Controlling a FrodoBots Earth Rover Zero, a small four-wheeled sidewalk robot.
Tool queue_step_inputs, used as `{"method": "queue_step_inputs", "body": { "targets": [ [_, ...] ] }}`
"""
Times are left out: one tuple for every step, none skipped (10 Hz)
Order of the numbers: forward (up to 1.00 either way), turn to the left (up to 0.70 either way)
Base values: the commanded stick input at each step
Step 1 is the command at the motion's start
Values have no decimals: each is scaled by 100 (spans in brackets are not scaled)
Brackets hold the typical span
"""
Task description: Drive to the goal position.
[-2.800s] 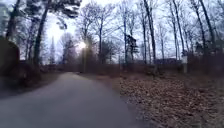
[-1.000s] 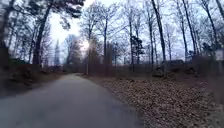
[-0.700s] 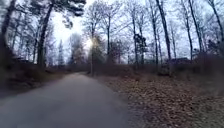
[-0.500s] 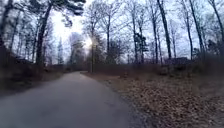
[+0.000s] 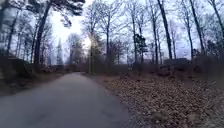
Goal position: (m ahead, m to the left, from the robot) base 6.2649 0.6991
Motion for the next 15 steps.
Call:
{"method": "queue_step_inputs", "body": {
  "targets": [
    [85,0],
    [85,0],
    [85,0],
    [85,0],
    [85,0],
    [85,0],
    [85,19],
    [85,34],
    [85,34],
    [85,26],
    [85,2],
    [85,0],
    [85,0],
    [85,0],
    [85,0]
  ]
}}
